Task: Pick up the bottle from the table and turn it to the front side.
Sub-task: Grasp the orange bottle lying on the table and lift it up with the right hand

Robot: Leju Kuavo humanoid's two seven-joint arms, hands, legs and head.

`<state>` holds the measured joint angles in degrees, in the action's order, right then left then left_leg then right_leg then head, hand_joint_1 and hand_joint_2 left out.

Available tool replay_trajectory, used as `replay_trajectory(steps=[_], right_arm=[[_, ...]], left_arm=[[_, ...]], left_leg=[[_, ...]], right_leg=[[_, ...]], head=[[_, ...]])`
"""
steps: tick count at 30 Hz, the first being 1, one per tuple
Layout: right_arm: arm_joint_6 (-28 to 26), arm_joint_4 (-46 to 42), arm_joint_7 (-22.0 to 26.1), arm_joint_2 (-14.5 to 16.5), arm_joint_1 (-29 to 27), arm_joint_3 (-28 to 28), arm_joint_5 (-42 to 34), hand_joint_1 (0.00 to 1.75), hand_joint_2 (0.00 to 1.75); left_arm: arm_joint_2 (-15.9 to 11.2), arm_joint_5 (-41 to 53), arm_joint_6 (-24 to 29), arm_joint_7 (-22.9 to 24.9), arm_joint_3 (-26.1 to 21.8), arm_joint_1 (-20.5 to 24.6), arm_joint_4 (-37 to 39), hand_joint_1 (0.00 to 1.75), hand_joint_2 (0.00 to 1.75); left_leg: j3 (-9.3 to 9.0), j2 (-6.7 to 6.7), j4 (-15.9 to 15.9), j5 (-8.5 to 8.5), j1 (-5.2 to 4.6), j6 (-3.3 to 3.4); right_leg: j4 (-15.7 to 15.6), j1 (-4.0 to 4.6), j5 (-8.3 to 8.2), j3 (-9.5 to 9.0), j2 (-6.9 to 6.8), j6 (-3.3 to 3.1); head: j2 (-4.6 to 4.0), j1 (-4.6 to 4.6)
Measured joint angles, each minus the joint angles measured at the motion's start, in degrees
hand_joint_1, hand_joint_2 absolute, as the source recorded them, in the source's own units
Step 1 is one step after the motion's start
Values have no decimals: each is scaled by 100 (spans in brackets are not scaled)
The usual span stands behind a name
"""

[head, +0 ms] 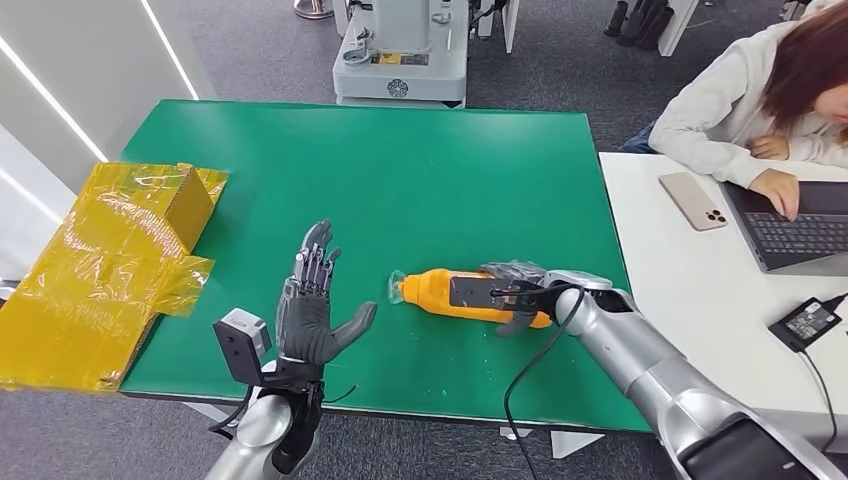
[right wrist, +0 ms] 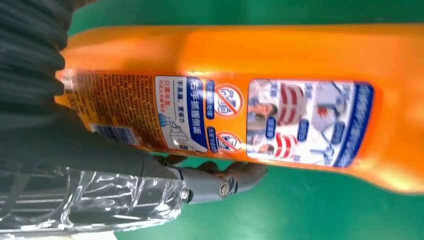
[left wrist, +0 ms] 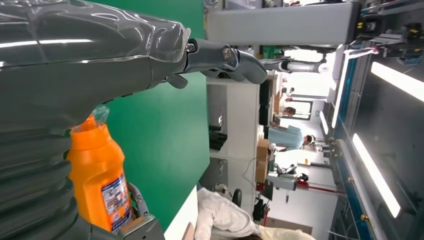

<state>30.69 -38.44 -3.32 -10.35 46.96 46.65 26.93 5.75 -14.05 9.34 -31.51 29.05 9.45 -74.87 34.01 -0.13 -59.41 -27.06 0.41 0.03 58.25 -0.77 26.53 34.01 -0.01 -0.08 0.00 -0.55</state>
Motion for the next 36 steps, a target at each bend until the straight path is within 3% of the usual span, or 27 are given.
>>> replay_trajectory(steps=[7,11,25,31,33,36], right_arm=[[-77,-127,-248,-376,293,828,-200,0,175],[-162,-128,-300,-431,373,1106,-226,171,175],[-902,-128,-227,-543,303,1509,-499,175,175],[-1273,-132,70,-571,155,1487,-918,175,175],[-1456,-184,378,-573,6,1372,-1377,175,175],[-1896,-528,956,-570,-439,995,-2241,175,175]], left_arm=[[-15,-343,-176,94,0,-1,115,0,175],[-17,-386,-222,139,0,-3,145,0,175],[-17,-333,-358,212,-51,-39,145,0,175],[-18,-269,-344,169,-74,-56,145,0,175],[-20,-10,-116,-3,-89,-84,144,0,175],[-40,860,813,-439,-101,-129,119,0,175]], left_leg=[[2,-1,0,0,0,0],[1,-1,0,0,2,0],[-1,-1,0,0,3,0],[-9,3,1,0,5,0],[-10,1,1,0,7,0],[-6,-9,1,0,8,0]], right_leg=[[0,0,0,1,0,0],[1,1,0,1,0,0],[0,2,0,-1,0,0],[0,3,0,-8,3,0],[1,5,0,-10,2,0],[1,6,1,-10,-6,0]], head=[[0,-1],[0,-1],[0,1],[0,0],[0,-1],[0,-1]])
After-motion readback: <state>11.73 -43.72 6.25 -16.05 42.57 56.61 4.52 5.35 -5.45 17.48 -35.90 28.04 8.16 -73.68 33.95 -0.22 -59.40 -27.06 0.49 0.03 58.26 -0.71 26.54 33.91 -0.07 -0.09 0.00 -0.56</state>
